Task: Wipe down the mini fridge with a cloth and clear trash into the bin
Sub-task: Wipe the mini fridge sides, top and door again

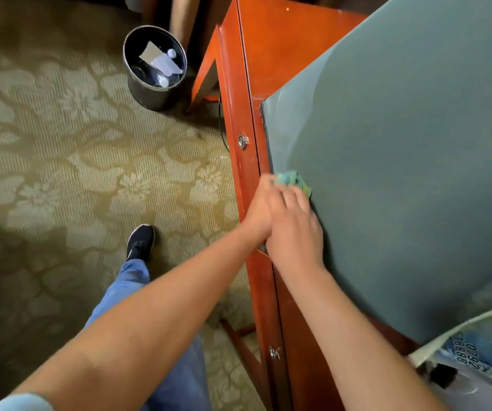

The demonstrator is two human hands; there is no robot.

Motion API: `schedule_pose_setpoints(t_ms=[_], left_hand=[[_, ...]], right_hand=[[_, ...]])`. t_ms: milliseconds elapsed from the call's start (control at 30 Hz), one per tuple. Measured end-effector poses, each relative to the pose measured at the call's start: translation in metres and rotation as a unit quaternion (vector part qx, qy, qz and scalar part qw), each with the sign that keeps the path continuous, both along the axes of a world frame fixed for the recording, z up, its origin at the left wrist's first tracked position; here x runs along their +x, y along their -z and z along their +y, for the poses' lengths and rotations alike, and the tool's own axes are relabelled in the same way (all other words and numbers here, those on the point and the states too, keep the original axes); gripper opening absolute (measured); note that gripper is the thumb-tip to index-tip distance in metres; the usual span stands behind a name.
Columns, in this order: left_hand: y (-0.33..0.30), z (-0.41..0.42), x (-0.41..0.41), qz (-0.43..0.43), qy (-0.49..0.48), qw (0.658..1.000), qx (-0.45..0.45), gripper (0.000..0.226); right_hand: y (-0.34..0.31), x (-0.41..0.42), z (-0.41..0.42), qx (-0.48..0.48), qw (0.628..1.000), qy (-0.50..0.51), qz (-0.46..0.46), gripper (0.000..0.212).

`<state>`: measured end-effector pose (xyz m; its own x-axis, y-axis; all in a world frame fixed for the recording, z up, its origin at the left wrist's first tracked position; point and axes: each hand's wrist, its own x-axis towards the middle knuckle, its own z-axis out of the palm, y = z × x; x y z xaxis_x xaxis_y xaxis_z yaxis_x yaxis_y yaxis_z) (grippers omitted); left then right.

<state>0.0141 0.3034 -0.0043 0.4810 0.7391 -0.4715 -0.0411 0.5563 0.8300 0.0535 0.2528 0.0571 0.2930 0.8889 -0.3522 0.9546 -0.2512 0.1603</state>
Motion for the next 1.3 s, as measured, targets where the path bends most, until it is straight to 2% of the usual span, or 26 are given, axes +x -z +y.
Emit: schedule_pose_setpoints(t_ms=[33, 67, 133, 333, 400, 533, 600, 700, 767, 833, 933, 1067, 1167, 1300], left_hand=[[0.003, 0.016, 0.002, 0.011, -0.009, 1.0, 0.005, 0.012], [0.008, 0.026, 0.005, 0.027, -0.014, 1.0, 0.005, 0.013], [0.02, 0.029, 0.008, 0.033, -0.011, 0.999, -0.012, 0.027], [0.036, 0.007, 0.008, 0.036, -0.007, 0.998, -0.053, 0.025], [0.031, 0.022, 0.008, 0.031, -0.002, 0.999, -0.04, 0.018], [0.026, 0.083, 0.007, -0.004, -0.044, 0.999, -0.029, 0.011], [0.029, 0.101, 0.008, -0.007, -0.041, 0.999, -0.026, 0.012], [0.037, 0.081, 0.004, -0.016, -0.022, 0.999, -0.031, 0.009], [0.044, 0.057, 0.003, 0.023, 0.024, 0.999, -0.029, 0.017], [0.047, 0.048, 0.005, 0.078, 0.071, 0.994, 0.01, 0.025], [0.031, 0.07, 0.008, 0.056, 0.049, 0.994, 0.074, 0.021], [0.017, 0.131, 0.013, 0.039, -0.004, 0.989, 0.139, 0.021], [0.041, 0.144, 0.013, 0.05, -0.003, 0.995, 0.091, 0.025], [0.055, 0.11, 0.002, 0.046, 0.05, 0.998, 0.007, 0.024]], right_hand=[[0.003, 0.002, 0.014, 0.025, 1.0, -0.001, 0.0, 0.068], [0.008, 0.004, 0.025, 0.035, 0.999, -0.004, 0.0, 0.065], [0.02, 0.008, 0.03, 0.024, 1.0, -0.015, 0.005, 0.063], [0.022, 0.001, 0.008, 0.003, 1.0, -0.022, -0.008, 0.077], [0.018, 0.004, 0.023, 0.002, 1.0, -0.029, -0.009, 0.083], [0.029, 0.005, 0.083, 0.052, 0.998, -0.034, -0.023, 0.067], [0.036, 0.007, 0.1, 0.063, 0.997, -0.036, -0.027, 0.07], [0.036, 0.005, 0.081, 0.005, 0.999, -0.026, -0.017, 0.08], [0.031, 0.001, 0.062, -0.041, 0.999, -0.015, -0.009, 0.084], [0.022, -0.002, 0.053, -0.056, 0.998, -0.013, -0.012, 0.084], [0.003, -0.002, 0.07, -0.012, 0.999, -0.02, -0.038, 0.082], [0.004, 0.008, 0.118, 0.113, 0.993, -0.021, -0.025, 0.082], [0.032, 0.006, 0.134, 0.083, 0.997, 0.0, 0.002, 0.083], [0.044, -0.002, 0.109, -0.003, 1.0, 0.022, 0.009, 0.083]])
